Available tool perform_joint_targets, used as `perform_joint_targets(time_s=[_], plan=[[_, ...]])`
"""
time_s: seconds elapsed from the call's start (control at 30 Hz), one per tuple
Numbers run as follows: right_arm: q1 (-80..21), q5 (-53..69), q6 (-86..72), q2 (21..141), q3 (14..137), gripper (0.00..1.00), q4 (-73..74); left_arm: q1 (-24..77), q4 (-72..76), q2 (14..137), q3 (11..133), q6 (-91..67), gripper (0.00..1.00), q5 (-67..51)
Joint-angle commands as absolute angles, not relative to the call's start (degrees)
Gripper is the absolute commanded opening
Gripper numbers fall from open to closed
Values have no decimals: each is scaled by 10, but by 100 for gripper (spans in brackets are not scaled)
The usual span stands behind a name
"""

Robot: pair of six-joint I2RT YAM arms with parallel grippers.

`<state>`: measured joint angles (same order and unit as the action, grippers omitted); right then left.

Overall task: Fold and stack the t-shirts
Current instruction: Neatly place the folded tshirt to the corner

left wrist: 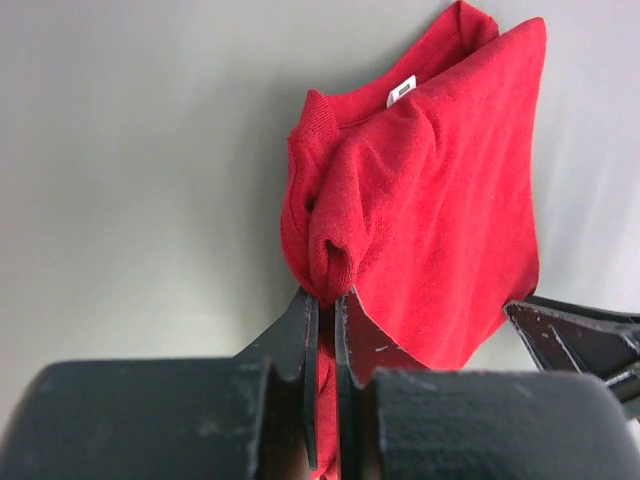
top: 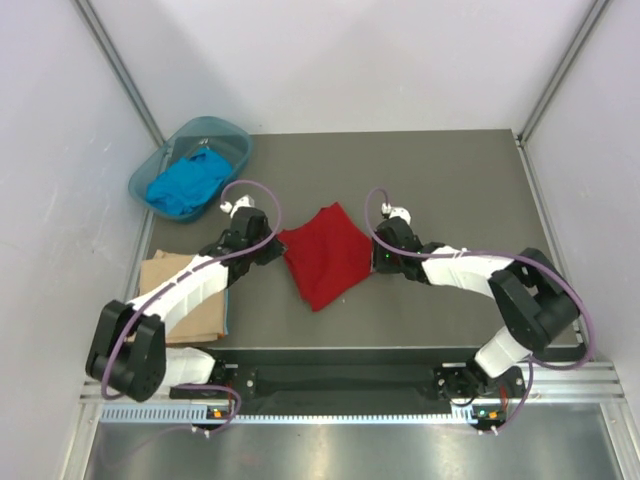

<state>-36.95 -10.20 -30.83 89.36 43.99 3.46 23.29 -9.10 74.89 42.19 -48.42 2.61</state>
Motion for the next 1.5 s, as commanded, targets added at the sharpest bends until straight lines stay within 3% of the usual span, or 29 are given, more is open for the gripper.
perform_joint_targets(time_s=[0.0,0.4,1.23,1.47], plan=[[-367,-67,-324,918,461,39,-32,232,-183,688,426,-466,0,93],[-421,33,-384,1083,563,38,-105,231,-360,545,461,-435,0,248],[-580,39,-510,1279,787,38,-86,229,-484,475,558,-326,0,292],[-593,43,-514,1306,842,38,-81,229,-601,414,594,-411,0,344]])
